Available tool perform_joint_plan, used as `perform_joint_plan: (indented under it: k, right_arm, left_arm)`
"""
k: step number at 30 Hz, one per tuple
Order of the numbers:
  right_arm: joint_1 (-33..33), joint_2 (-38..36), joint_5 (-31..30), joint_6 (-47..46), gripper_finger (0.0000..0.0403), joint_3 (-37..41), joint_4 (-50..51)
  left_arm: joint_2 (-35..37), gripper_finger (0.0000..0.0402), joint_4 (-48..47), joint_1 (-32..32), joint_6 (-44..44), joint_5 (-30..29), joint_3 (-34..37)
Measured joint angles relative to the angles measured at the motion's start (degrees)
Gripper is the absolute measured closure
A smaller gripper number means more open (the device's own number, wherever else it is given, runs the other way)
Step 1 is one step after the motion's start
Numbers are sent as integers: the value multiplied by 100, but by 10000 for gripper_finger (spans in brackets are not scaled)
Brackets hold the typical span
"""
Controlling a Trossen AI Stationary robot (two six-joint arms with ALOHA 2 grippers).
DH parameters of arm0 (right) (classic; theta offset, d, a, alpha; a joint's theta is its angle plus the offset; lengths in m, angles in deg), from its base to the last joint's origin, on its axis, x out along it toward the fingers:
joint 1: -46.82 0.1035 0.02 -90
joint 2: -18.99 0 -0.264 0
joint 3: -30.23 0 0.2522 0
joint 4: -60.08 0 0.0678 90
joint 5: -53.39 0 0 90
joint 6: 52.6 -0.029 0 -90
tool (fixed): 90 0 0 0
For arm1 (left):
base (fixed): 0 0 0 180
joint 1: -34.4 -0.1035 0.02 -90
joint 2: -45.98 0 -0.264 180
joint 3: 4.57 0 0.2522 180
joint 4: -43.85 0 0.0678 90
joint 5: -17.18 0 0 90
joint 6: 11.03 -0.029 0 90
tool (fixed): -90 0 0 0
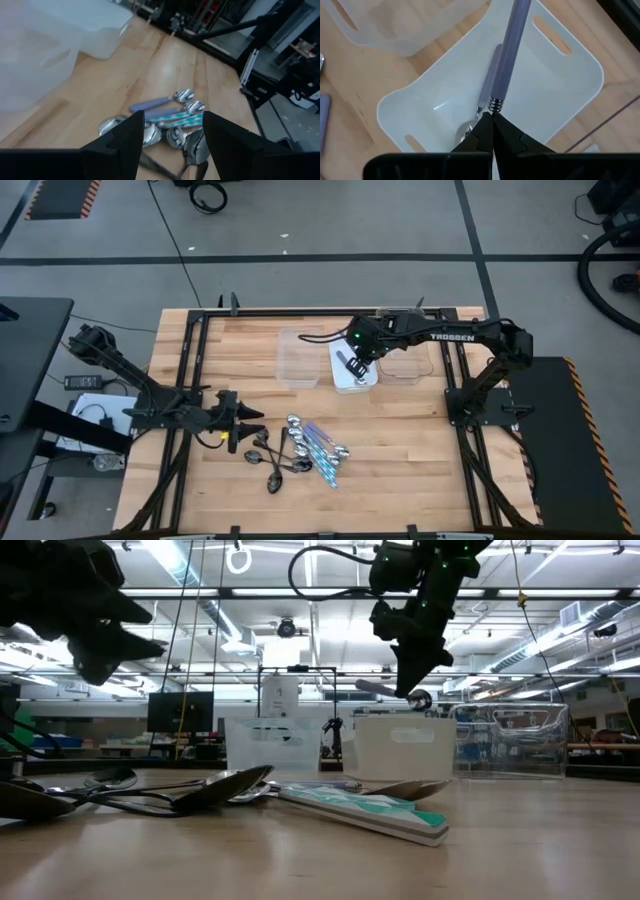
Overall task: Sort silverware by color (type)
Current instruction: Put the violet spoon into the white bin
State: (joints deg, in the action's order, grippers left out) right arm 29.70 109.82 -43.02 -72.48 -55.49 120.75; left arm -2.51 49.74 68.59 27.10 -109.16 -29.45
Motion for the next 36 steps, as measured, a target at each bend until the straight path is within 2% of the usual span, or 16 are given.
perform_joint_plan:
  k: [9,15,25,36]
  right_arm:
    - [4,0,-2,-52,394,461,-688]
    - [6,0,0,-201,394,694,-880]
    - [136,210,-2,-377,394,723,-1013]
    - [122,1213,33,-306,394,227,-577]
  left_arm:
    - [-89,193,670,0,-1038,62,0]
    - [-348,193,669,0,-1363,62,-279]
    - [-1184,193,-841,-141,-1382,108,-1563]
    - [-1835,194,-1466,-458,-1327,986,-2388]
